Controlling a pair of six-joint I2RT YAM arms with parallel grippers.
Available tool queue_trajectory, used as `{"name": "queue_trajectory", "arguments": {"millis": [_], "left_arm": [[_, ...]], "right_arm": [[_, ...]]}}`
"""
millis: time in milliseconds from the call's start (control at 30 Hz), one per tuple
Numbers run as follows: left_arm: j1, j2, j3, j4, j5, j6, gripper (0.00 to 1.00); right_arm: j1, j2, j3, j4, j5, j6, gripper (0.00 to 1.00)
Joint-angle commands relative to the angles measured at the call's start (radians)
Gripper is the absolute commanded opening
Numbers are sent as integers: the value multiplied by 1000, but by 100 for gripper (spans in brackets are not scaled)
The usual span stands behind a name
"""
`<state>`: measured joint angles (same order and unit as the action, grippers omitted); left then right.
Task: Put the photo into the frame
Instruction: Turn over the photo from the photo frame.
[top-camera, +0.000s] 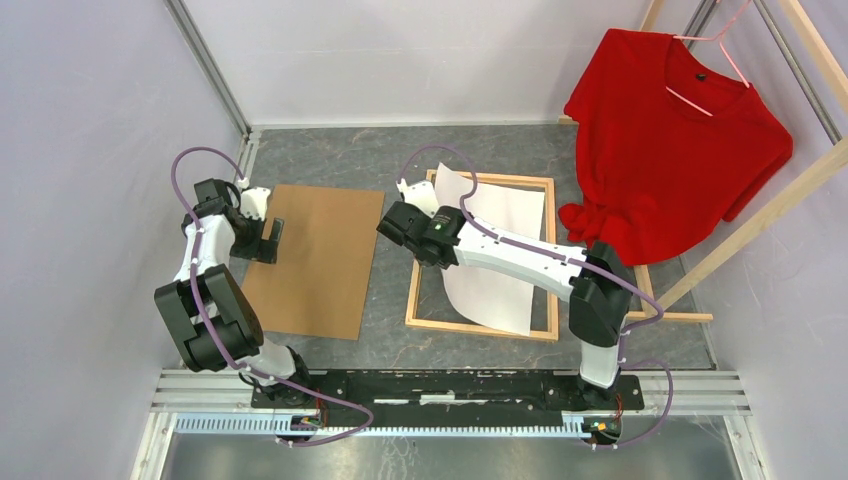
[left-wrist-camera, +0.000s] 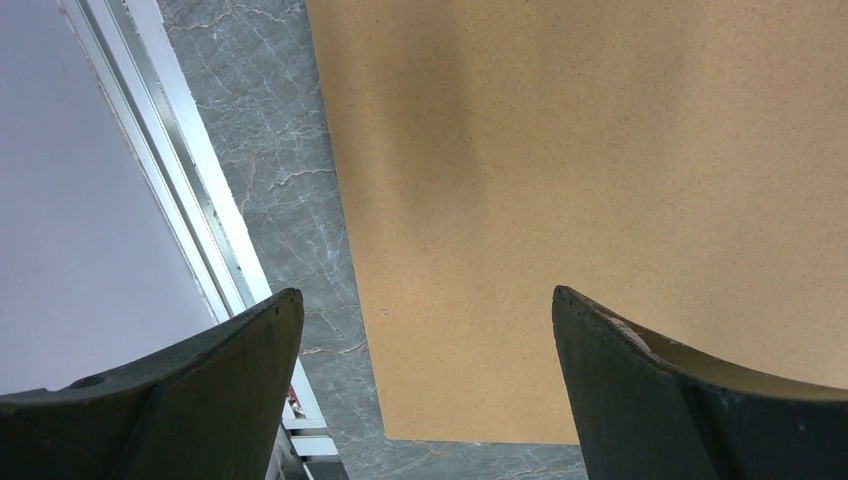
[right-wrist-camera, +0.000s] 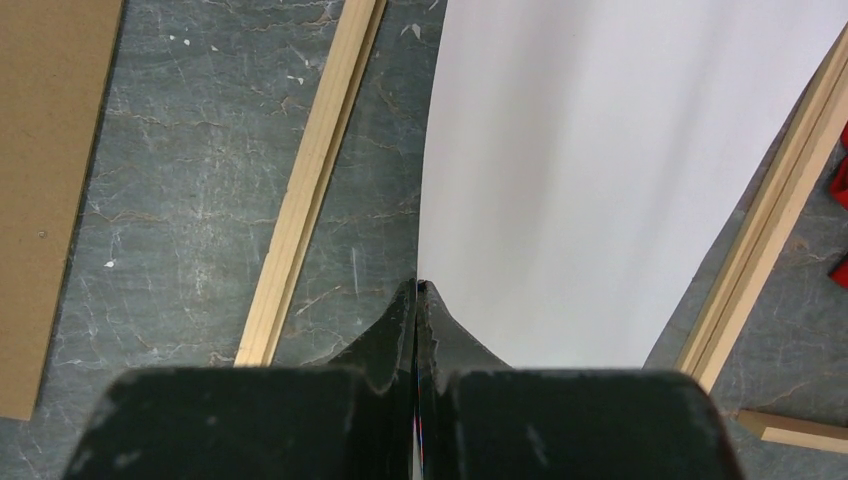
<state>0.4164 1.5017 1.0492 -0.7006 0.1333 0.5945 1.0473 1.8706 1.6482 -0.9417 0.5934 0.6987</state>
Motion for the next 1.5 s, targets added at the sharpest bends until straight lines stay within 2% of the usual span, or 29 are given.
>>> {"name": "queue_trajectory", "arguments": {"millis": [0,467,967,1067,1167,1200,1267,1367,1467], "left_arm": [[-7,-13,6,18,3,7,100],[-6,-12,8,18,3,5,100],[-8,-17,2,18,-2,11,100],[-9,-15,1,18,-3,14,100],[-8,-17,0,18,-3,11,100],[-10,-17,0,18,-3,13,100],[-10,-19,-2,18,-5,14,100],[-10,-22,-3,18,-8,15,100],[-10,-24,-3,18,-8,14,100]], "right_arm": [[4,-10,17,18,25,-25,0],[5,-52,-93,-4,82,-113,0],[6,-38,-97,37,50,-136,0],[6,-43,-116,57,32,-155,14],[7,-62,-153,107,6,-165,44],[6,-69,-166,124,-3,-166,57],[7,-81,-184,148,-13,-168,74],[6,-88,-195,169,-27,-175,87],[6,-92,-200,190,-45,-187,94]]}}
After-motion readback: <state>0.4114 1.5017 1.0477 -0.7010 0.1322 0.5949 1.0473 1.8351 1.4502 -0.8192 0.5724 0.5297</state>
